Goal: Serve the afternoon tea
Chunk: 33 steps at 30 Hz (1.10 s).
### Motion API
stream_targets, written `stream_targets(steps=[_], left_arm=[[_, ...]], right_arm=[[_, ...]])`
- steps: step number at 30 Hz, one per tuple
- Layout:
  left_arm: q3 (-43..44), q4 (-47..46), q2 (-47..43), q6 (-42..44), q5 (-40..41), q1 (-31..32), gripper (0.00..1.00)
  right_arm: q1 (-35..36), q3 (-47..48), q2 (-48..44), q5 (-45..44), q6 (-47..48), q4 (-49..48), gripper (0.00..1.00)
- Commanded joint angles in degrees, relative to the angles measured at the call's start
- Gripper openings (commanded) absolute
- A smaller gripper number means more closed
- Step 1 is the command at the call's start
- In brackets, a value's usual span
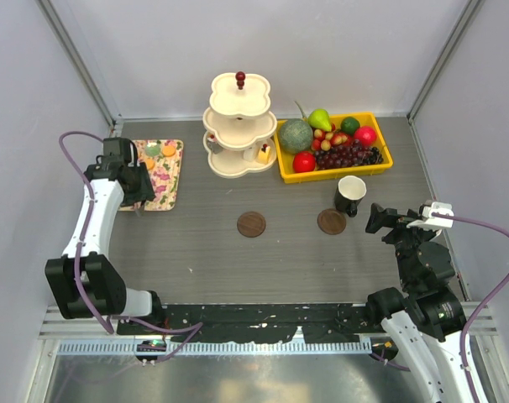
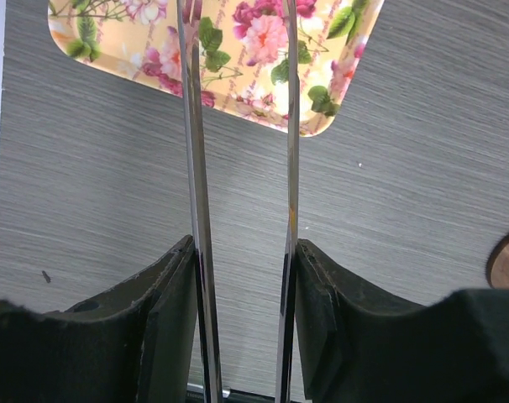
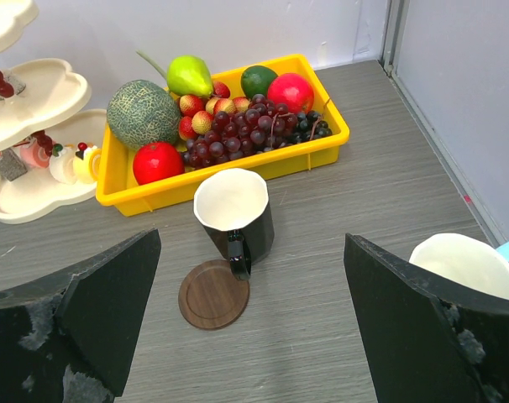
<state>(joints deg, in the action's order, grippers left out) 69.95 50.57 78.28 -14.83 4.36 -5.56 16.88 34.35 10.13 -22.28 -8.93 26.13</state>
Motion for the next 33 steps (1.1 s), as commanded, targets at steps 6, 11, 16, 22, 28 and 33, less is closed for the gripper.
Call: stream_targets(steps=[6,11,16,22,28,33], left_arm=[[1.4,-1.5,1.3,-0.6,0.6,-2.1,0.54],[1.7,-2.3,2.9,-1.3,0.6,-3.0,0.55],[2.5,-3.5,5.1,-2.3,0.2,-3.7,0.57],[3.3,-5.6,7.2,-3.5,0.2,-4.5,0.6],[4.5,-7.1,10.1,-4.3,-0.5,-4.7,0.58],[4.9,-8.6,12.3,-4.7,-1.0,-4.8,0.56]], right_arm=[[0.3,0.4,-0.1,0.3,0.3,-2.7,0.97],[0.3,0.3,-0.1,0.3,0.5,-2.9,0.97],[0.3,0.3,-0.2,0.4,0.7,-2.8,0.97],[0.3,0.2,-0.2,0.5,0.8,-2.8,0.97],[0.3,0.2,-0.1,0.6,0.8,-2.8,0.97],[0.3,0.2,-0.1,0.6,0.9,-2.8,0.97]])
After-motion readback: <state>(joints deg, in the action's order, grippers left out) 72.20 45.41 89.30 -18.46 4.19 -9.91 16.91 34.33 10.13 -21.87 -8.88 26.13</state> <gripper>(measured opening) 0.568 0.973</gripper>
